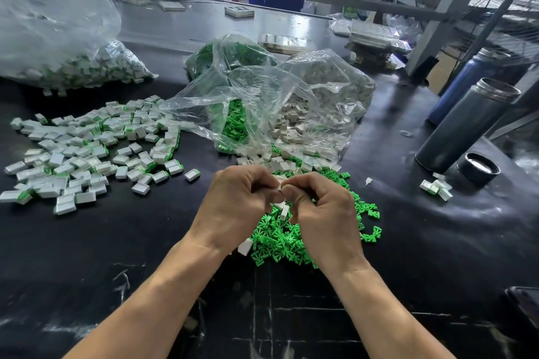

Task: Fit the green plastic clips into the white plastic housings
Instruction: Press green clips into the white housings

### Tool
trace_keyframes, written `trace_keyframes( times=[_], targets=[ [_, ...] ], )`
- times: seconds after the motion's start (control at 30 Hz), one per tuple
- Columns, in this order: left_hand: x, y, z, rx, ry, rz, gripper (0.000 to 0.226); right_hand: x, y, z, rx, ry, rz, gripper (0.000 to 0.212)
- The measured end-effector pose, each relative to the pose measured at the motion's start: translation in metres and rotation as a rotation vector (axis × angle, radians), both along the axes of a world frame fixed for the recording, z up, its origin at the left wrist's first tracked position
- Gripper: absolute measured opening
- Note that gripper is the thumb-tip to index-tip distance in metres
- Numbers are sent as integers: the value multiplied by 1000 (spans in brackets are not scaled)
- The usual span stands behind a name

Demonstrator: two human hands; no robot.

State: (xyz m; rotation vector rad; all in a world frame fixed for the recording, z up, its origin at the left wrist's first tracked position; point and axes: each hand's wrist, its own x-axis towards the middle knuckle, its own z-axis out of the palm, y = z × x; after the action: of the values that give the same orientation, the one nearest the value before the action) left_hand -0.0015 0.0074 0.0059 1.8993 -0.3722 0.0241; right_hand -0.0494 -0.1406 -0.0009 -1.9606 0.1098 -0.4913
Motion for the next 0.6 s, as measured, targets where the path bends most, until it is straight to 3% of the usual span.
trace_keyframes(
  times=[0.27, 0.43, 0.5, 0.6],
  targets=[
    [3, -1, 2, -178, 103, -27, 16, 3, 0, 3, 300, 35, 96, 18],
    [0, -7, 10, -245, 126, -67, 9, 4, 1, 7, 373, 197, 166, 64],
    [-3, -10, 11, -261, 137, -101, 9, 5, 3, 8, 388, 253, 186, 71],
    [-6, -15, 11, -301, 174, -164, 11, 8, 5, 8, 428, 264, 203, 64]
  ],
)
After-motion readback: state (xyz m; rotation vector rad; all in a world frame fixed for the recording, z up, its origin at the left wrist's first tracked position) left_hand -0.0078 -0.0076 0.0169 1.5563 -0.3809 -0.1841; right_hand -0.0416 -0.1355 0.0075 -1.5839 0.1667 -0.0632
